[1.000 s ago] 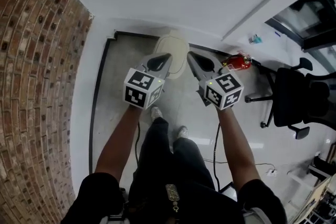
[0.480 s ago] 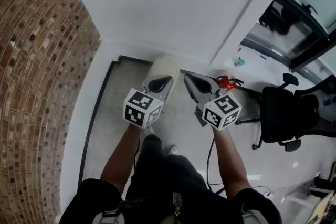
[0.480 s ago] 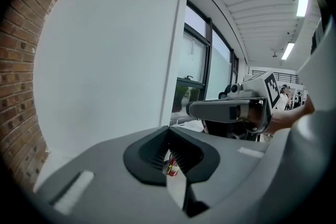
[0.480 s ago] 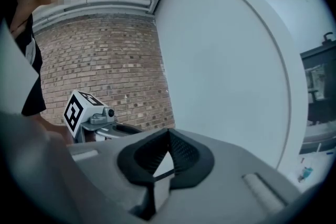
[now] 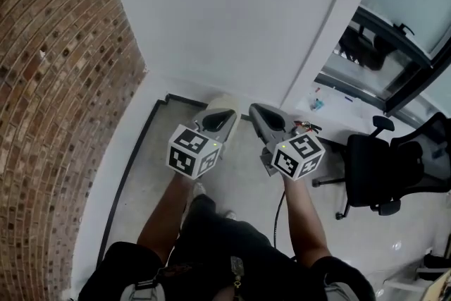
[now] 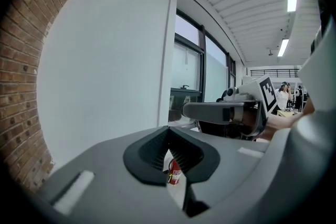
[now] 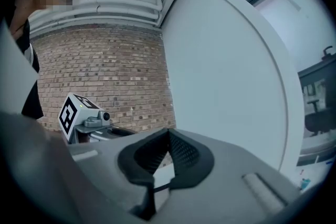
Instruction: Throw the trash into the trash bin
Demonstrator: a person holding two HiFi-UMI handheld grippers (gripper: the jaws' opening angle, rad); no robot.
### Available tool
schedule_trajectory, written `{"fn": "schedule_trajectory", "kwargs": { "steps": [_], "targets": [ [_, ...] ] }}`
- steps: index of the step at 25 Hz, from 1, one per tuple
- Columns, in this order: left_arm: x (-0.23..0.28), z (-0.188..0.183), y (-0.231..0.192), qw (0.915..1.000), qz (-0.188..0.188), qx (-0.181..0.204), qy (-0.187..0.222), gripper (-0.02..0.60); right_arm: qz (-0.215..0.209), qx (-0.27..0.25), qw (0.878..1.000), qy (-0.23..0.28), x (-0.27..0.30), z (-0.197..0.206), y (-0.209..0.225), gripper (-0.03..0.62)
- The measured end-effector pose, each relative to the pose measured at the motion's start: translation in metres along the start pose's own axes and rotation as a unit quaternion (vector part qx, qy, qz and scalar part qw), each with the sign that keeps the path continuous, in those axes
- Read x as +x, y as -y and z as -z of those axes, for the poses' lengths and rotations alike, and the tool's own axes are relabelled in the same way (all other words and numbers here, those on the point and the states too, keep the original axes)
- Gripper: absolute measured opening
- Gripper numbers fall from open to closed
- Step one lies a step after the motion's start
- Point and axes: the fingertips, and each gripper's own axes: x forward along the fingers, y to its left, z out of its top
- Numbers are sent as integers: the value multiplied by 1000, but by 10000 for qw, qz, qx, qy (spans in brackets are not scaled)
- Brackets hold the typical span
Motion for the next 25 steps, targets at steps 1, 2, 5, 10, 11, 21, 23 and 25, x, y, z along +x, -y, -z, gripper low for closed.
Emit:
{"fn": "schedule_trajectory", "kwargs": {
  "steps": [1, 2, 5, 10, 11, 21, 23, 25],
  "targets": [
    [-2, -3, 2, 10000, -10, 25, 19, 6, -5, -26, 10000, 34, -1, -4, -1, 2],
    [-4, -5, 3, 10000, -18, 43, 32, 6, -9, -48, 10000, 60, -2, -8, -3, 2],
    [-9, -9, 7, 10000, -27, 70, 53, 6, -13, -93, 9999, 124, -4, -17, -6, 2],
    [-18, -13, 10, 9999, -70, 97, 107, 6, -26, -141, 9997, 192, -7, -25, -12, 2],
    [-19, -14, 12, 9998, -77, 108, 116, 6, -28, -143, 9997, 203, -9, -26, -13, 2],
    [-21, -16, 23, 9998, -49, 104, 155, 6, -20, -98, 9997, 240, -19, -27, -15, 2],
    [-23, -16, 25, 9998, -36, 91, 171, 6, -17, -103, 9996, 259, -20, -28, -18, 2],
    [-25, -17, 28, 9998, -28, 87, 179, 6, -19, -103, 9995, 285, -23, -31, -21, 2]
  ]
}}
